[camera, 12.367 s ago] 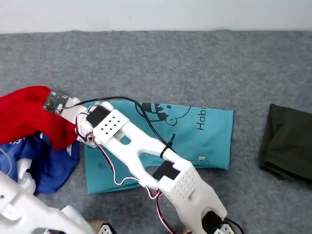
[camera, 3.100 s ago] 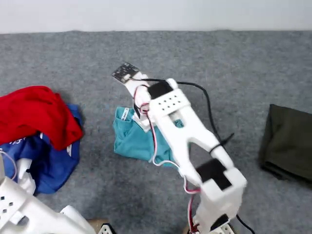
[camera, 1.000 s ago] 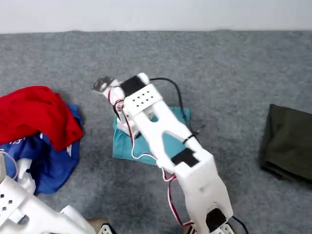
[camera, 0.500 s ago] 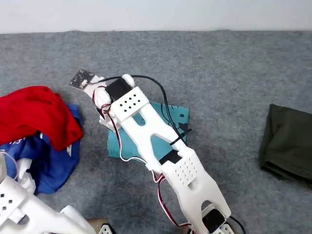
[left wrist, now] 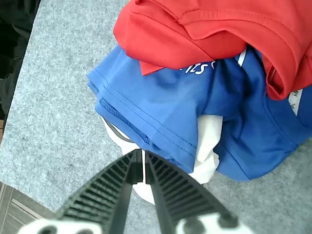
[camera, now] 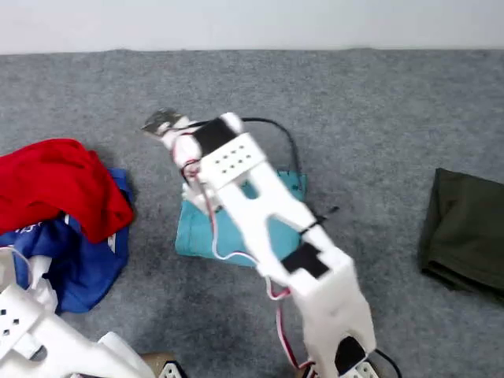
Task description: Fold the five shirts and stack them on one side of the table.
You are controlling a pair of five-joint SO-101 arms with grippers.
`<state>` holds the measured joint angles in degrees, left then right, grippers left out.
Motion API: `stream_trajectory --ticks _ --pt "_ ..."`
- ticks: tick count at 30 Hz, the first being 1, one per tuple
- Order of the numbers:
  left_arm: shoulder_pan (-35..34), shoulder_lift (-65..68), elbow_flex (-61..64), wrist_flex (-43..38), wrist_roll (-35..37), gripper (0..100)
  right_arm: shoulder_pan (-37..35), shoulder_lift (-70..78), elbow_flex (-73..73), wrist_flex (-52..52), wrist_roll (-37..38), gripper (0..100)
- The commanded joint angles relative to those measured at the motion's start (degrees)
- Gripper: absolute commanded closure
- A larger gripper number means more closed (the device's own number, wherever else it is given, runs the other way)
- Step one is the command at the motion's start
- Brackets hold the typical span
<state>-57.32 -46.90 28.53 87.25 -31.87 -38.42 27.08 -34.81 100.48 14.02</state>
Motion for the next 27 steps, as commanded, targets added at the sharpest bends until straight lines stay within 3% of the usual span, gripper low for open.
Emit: stream_trajectory --ticks 1,6,11,17,20,27 --pt "-0.26 -1.14 -2.51 -1.05 0.53 98 3.3 -13.67 9.67 2.51 -1.05 99.0" --pt "-0.26 -1.23 -2.51 -1.05 0.53 98 5.93 -22.37 21.71 2.24 -11.34 98.9" --pt "-0.35 -1.23 -2.51 -1.05 0.62 98 6.9 -21.05 29.98 0.84 -28.31 98.0" --pt "-0.35 -1.23 -2.51 -1.05 0.62 98 6.9 -15.08 31.74 -0.31 -38.24 75.7" --pt "-0.35 -1.23 -2.42 -1.05 0.62 98 7.43 -12.0 31.82 -1.36 -39.91 67.7" --pt "-0.18 -1.23 -2.42 -1.41 0.62 98 11.3 -4.26 31.82 -9.01 -39.65 68.0"
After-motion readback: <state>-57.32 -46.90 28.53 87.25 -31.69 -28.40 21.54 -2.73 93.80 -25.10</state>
